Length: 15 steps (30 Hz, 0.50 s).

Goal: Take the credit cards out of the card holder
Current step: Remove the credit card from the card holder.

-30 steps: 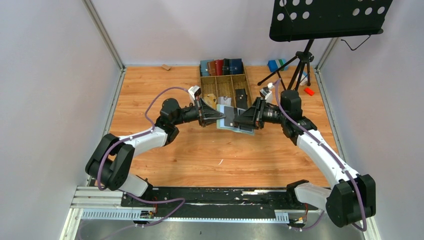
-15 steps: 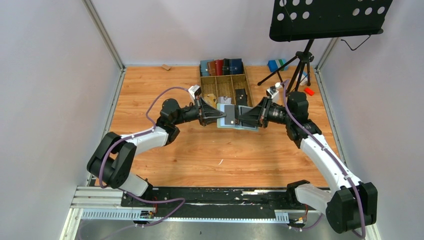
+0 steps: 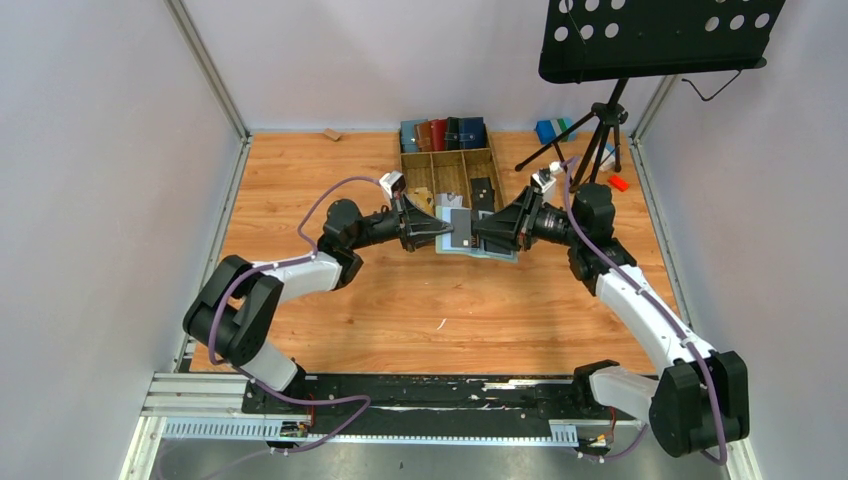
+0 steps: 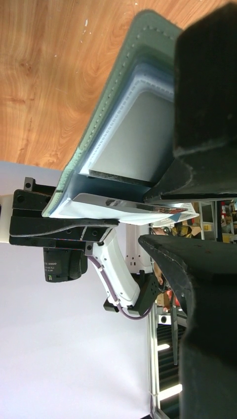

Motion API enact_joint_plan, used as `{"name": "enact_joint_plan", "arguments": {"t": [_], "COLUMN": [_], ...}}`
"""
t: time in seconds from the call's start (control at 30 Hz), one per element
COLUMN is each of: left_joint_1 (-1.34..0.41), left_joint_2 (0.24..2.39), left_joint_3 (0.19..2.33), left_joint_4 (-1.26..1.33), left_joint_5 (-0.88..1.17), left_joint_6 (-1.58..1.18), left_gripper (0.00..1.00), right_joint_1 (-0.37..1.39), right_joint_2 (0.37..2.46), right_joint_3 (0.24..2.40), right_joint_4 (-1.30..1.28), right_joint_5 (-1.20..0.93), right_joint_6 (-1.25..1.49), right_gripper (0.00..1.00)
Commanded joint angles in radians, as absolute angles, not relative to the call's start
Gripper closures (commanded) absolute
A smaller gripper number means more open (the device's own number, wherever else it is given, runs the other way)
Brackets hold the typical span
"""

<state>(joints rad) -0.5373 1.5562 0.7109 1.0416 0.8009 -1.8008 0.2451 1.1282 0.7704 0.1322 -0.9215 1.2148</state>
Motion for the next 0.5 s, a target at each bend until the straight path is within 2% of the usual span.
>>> {"name": "enact_joint_plan", "arguments": {"t": [0.0,0.17,0.27,0.4,0.47], "left_joint_1": [-0.546,-0.546,-0.546,-0.531,-0.514], "left_joint_2": [1.560,1.574,1.581,1.579,1.571], "left_joint_3": [0.755,0.765,0.765,0.753,0.745], "left_joint_4": [1.162,1.177,1.158,1.152,1.146], "left_joint_5": [0.809,0.818,0.826,0.828,0.832], "left_joint_6": [-1.847,-1.859,-1.857,-1.856,-1.855], "left_gripper": [1.00,1.00,1.00,1.00,0.96], "right_joint_1": [0.242,0.242,0.241,0.217,0.188], "right_joint_2": [1.142,1.140,1.146,1.132,1.117], "right_joint_3": [0.781,0.778,0.778,0.780,0.768], "right_joint_4": [0.225,0.226,0.216,0.142,0.120], "right_joint_5": [-0.922,-0.910,-0.914,-0.910,-0.914], "right_joint_6": [1.242,1.245,1.237,1.194,1.181], "right_gripper": [0.70,0.86,0.99,1.00,1.00]}}
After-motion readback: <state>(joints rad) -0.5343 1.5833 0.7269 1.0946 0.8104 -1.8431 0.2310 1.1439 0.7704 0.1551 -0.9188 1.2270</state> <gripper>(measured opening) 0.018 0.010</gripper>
